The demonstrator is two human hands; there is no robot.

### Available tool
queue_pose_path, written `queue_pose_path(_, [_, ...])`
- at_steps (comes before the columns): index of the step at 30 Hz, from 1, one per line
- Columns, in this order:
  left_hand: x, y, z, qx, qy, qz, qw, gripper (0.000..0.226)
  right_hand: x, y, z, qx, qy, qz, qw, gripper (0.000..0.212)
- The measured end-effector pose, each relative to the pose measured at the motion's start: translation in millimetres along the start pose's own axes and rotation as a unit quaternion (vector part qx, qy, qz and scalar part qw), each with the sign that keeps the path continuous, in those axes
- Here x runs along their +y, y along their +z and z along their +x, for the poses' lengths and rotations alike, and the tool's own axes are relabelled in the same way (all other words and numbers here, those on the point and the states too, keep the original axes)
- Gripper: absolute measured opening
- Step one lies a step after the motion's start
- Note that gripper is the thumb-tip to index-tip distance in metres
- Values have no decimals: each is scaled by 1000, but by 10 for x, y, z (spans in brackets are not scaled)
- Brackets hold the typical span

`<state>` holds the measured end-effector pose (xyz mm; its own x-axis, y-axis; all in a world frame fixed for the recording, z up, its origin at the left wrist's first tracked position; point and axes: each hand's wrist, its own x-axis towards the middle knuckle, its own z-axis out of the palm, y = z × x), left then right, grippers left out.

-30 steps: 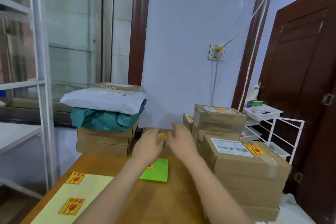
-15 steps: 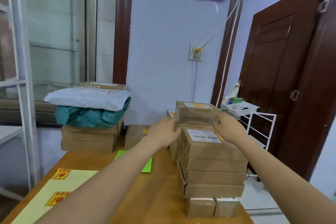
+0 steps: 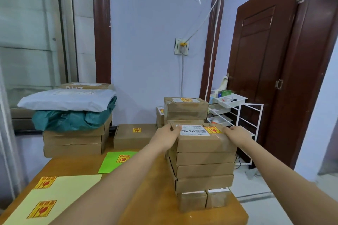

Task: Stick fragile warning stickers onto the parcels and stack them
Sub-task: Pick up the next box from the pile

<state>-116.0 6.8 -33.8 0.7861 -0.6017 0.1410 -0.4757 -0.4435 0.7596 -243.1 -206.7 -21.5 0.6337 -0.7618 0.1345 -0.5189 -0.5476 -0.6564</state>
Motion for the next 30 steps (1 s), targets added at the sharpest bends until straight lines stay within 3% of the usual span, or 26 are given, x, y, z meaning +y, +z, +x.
queue_pose_path(5, [45, 39, -37, 14, -8, -116, 993, 59, -47, 1, -95, 25, -3, 80, 996, 61])
queue_pose_path(9, [153, -34, -69, 34, 13, -243, 969, 48, -195, -68, -70, 43, -6, 140, 989, 47])
queue_pose_path(15, [171, -264, -25, 52, 44, -320, 945, 51, -443, -124, -77, 32, -48, 252, 966, 39])
queue_pose_path(20, [104, -595, -17, 76, -6, -388, 918, 45, -747, -22, -95, 8, -98, 295, 950, 37])
queue_pose_path(24, [-36, -817, -5, 102, -37, -414, 904, 46, -1008, 164, -222, -11, -158, 334, 929, 14])
queue_pose_path(27, [-190, -933, -5, 124, -57, -420, 897, 43, -1166, 343, -277, -37, -180, 340, 922, 18])
queue_pose_path(30, [-379, -1006, 1, 149, -79, -420, 892, 40, -1273, 550, -276, -51, -177, 342, 921, 39])
